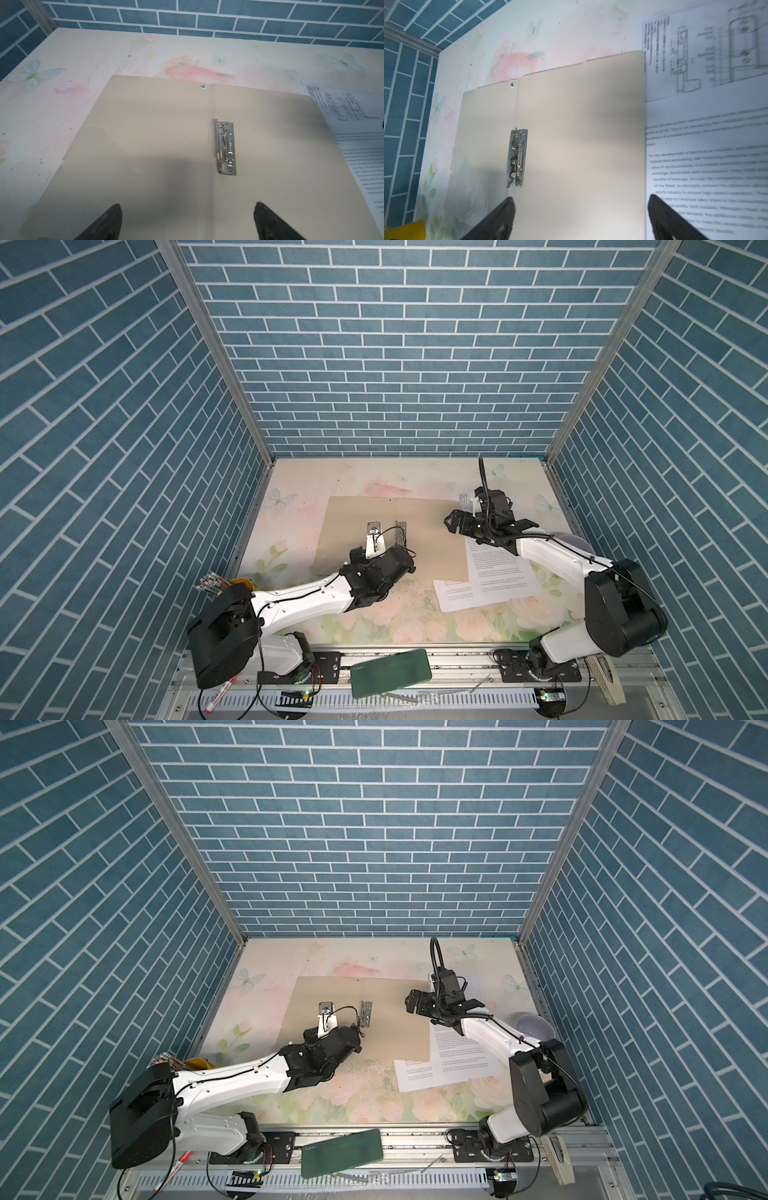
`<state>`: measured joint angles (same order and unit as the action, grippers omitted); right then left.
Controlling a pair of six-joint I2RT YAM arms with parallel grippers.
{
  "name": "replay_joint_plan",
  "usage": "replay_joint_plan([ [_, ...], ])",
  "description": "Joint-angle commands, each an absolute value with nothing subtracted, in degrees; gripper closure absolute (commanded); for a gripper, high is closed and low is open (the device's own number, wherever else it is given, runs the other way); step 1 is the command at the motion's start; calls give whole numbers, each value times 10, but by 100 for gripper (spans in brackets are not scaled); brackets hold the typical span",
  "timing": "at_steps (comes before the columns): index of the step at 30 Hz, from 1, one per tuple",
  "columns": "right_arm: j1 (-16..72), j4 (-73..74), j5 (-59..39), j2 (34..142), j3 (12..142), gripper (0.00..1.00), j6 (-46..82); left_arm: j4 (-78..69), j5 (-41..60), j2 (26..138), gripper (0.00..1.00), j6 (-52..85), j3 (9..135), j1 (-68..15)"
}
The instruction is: Put the files into the folder
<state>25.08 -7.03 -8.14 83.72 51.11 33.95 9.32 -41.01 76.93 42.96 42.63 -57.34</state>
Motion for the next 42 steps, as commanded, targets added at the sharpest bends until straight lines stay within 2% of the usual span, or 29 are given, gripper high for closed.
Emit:
replay_joint_plan([
  [1,229,-93,-31,813,475,1,304,67,-357,792,0,353,463,-575],
  [16,102,-106,-33,769,399,1,298,13,-125,931,0,304,585,-607],
  [26,48,-151,-22,770,393,1,288,-4,20,1003,0,350,626,-612],
  [31,25,-172,-15,776,391,1,276,-17,45,1027,0,370,633,-614],
  [42,-16,-209,-31,794,398,1,267,28,27,1072,0,362,691,-606],
])
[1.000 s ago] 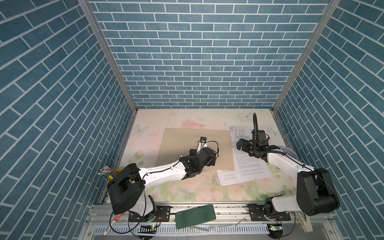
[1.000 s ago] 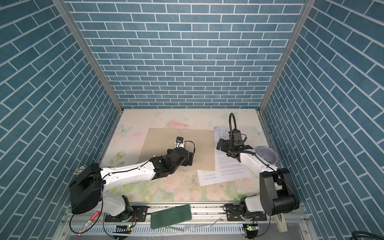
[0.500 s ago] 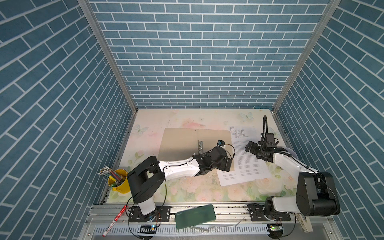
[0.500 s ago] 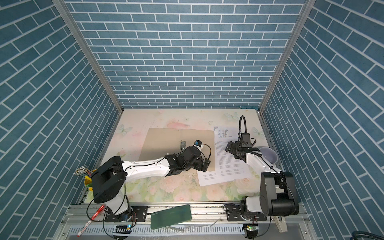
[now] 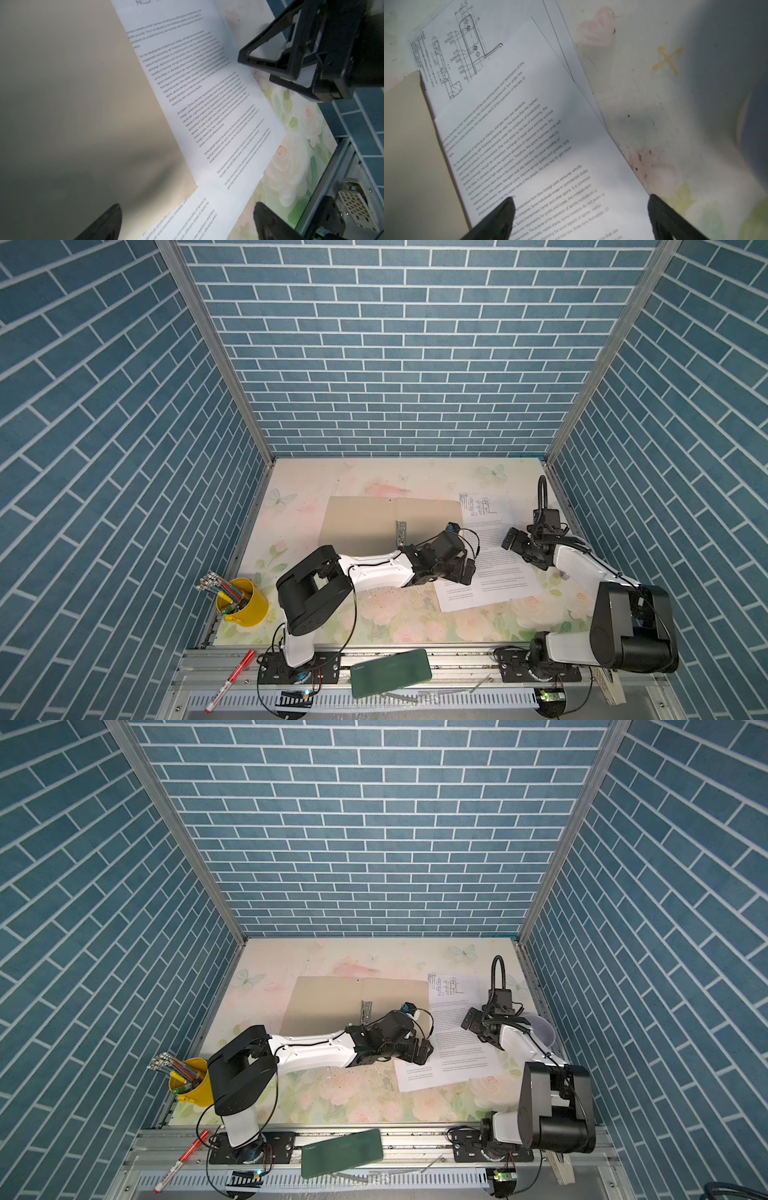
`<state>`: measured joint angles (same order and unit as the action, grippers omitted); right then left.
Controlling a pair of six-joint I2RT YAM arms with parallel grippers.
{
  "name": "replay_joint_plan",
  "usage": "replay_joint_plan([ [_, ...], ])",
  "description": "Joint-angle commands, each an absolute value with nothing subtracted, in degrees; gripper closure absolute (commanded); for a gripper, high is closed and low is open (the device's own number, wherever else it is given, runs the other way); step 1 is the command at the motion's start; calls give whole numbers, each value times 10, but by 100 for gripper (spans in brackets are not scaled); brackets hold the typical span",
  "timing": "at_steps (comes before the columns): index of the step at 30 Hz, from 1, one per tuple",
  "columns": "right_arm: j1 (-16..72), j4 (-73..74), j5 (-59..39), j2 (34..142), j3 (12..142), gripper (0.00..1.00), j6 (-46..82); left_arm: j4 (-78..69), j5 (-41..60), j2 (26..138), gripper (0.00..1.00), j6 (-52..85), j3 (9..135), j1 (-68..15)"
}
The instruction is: Put the files into the folder
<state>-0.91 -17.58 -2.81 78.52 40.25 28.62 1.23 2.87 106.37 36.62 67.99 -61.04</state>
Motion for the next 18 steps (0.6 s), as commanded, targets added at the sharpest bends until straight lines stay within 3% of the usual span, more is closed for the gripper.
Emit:
replay_joint_plan([
  [1,-18,-214,-32,796,399,1,267,20,27,1075,0,370,686,-601],
  [18,-33,-269,-21,823,421,1,297,-2,93,1110,0,356,699,-532],
])
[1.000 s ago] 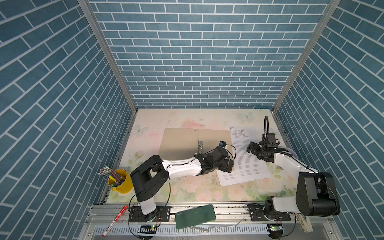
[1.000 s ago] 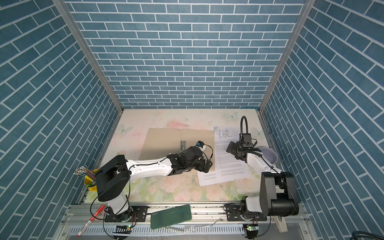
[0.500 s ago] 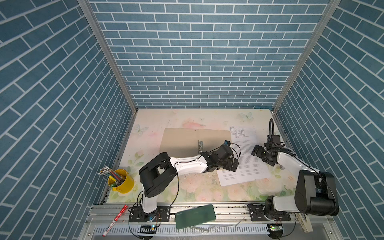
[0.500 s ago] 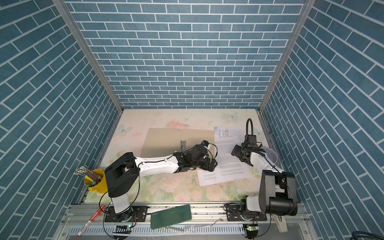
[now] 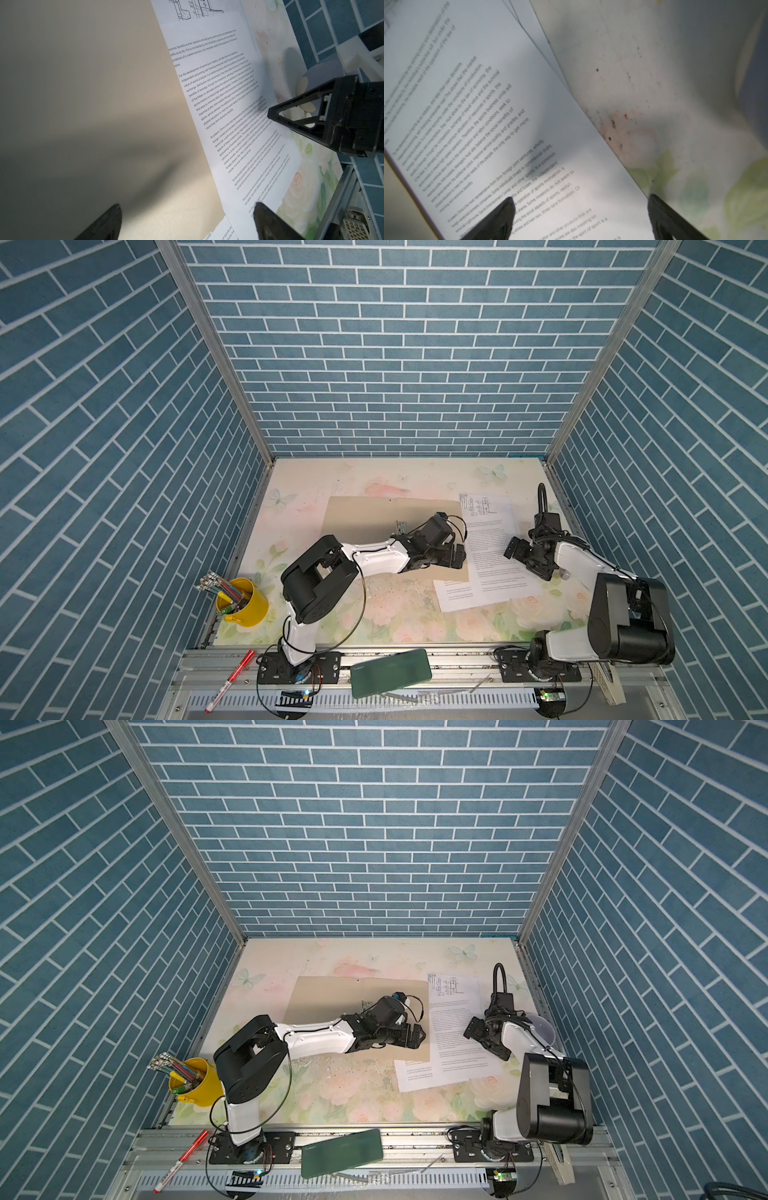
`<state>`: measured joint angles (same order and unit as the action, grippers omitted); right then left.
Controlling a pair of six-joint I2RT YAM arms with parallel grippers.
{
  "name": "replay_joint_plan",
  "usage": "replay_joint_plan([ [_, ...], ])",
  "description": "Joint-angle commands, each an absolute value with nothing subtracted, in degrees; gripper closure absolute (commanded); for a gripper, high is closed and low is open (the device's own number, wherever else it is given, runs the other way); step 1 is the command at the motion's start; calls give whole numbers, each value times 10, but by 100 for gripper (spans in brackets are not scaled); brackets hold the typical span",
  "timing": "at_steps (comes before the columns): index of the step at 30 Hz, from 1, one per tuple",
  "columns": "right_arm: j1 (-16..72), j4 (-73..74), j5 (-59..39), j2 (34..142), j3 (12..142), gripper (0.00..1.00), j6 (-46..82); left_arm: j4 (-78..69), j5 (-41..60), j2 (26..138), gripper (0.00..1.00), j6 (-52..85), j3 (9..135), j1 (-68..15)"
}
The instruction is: Put the files into the folder
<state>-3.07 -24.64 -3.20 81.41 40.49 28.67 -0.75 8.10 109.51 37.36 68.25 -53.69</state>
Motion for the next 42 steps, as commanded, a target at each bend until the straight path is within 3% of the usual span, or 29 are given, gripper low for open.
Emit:
replay_joint_plan([
  [1,-34,-264,-24,824,419,1,299,5,91,1113,0,352,703,-530],
  [11,-41,-249,-69,849,397,3,330,15,108,1146,0,344,698,-482],
  [27,-8,-243,-95,766,330,13,417,39,132,1158,0,297,715,-407],
  [31,-8,-271,-54,739,345,10,416,29,149,1121,0,300,698,-408],
  [42,-8,-256,-72,724,345,7,377,-31,153,1006,0,408,586,-477],
])
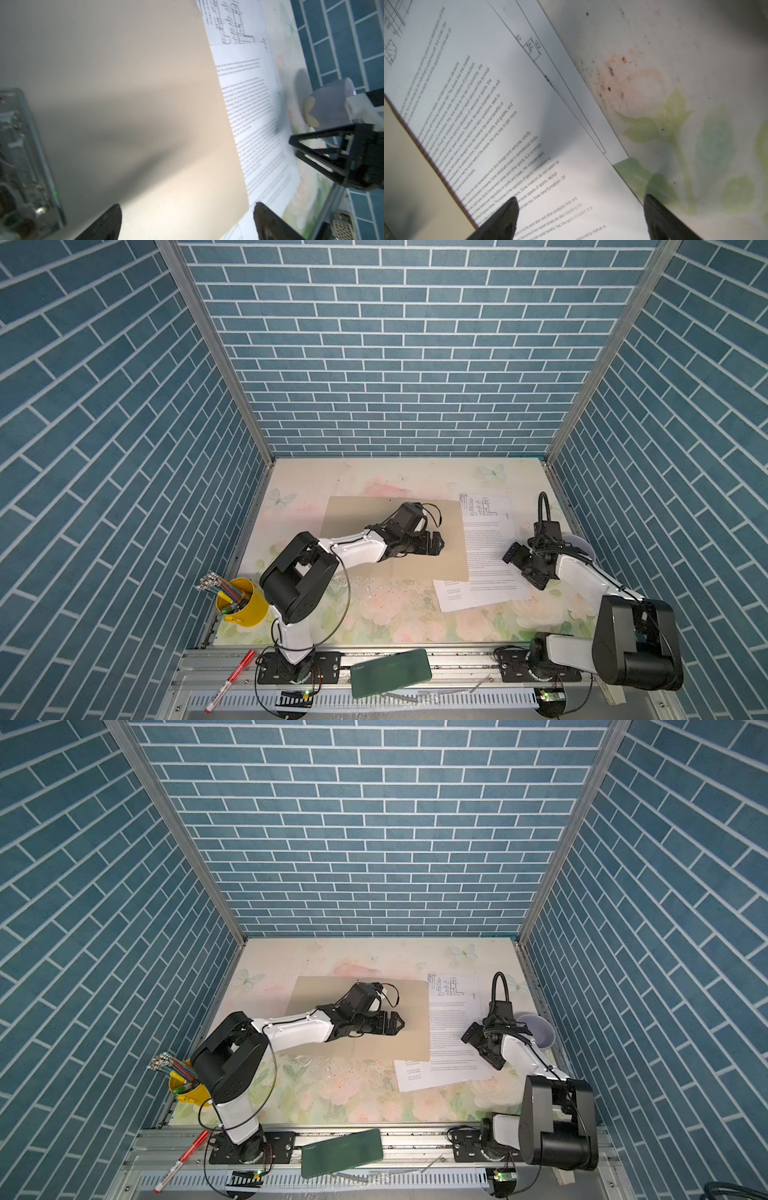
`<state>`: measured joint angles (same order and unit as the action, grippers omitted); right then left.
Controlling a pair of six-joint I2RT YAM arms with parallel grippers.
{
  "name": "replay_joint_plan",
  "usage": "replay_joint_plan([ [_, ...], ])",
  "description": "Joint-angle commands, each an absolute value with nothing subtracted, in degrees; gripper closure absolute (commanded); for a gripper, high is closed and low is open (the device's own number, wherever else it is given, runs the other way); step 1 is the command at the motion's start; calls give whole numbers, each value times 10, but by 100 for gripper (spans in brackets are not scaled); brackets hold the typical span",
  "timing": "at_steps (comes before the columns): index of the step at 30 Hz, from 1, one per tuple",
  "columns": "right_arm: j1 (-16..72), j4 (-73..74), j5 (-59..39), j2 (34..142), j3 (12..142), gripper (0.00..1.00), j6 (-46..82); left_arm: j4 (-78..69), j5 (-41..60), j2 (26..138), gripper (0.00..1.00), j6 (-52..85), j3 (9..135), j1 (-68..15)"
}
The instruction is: Put the files into the folder
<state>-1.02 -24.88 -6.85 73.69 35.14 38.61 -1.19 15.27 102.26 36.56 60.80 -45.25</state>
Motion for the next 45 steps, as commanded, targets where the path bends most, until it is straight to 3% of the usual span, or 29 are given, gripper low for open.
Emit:
replay_joint_plan([
  [1,-7,-251,-74,717,337,7,384,-34,148,1003,0,422,580,-489],
  [19,-9,-216,-103,703,302,5,372,-32,88,1050,0,587,607,-628],
  [45,-14,-222,-119,681,294,7,369,-91,104,1129,0,668,618,-665],
])
